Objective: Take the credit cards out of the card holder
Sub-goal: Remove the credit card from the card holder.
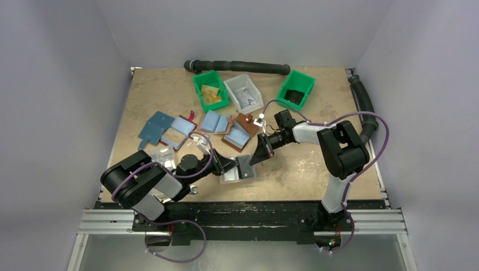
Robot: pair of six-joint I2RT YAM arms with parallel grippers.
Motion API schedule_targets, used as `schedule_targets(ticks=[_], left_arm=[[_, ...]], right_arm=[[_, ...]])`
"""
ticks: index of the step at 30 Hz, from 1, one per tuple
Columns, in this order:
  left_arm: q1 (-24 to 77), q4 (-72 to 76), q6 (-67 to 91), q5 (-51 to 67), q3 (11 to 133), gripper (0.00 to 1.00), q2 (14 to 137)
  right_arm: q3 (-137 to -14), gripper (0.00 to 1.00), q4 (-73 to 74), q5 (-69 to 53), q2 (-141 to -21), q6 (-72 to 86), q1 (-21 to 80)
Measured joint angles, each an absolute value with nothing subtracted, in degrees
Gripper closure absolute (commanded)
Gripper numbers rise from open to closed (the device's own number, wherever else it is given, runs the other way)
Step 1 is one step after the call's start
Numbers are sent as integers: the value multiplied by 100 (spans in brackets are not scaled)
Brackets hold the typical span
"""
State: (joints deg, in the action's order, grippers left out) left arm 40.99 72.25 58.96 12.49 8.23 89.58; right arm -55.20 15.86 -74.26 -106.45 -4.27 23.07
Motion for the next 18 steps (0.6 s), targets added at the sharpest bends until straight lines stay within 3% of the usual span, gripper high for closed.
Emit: schedule_targets(ticks=[18], left_arm=[[3868, 7026, 5885, 1437, 661, 100, 9310]], right_arm=[[-5653, 100, 2032, -6086, -10766, -631, 2314]])
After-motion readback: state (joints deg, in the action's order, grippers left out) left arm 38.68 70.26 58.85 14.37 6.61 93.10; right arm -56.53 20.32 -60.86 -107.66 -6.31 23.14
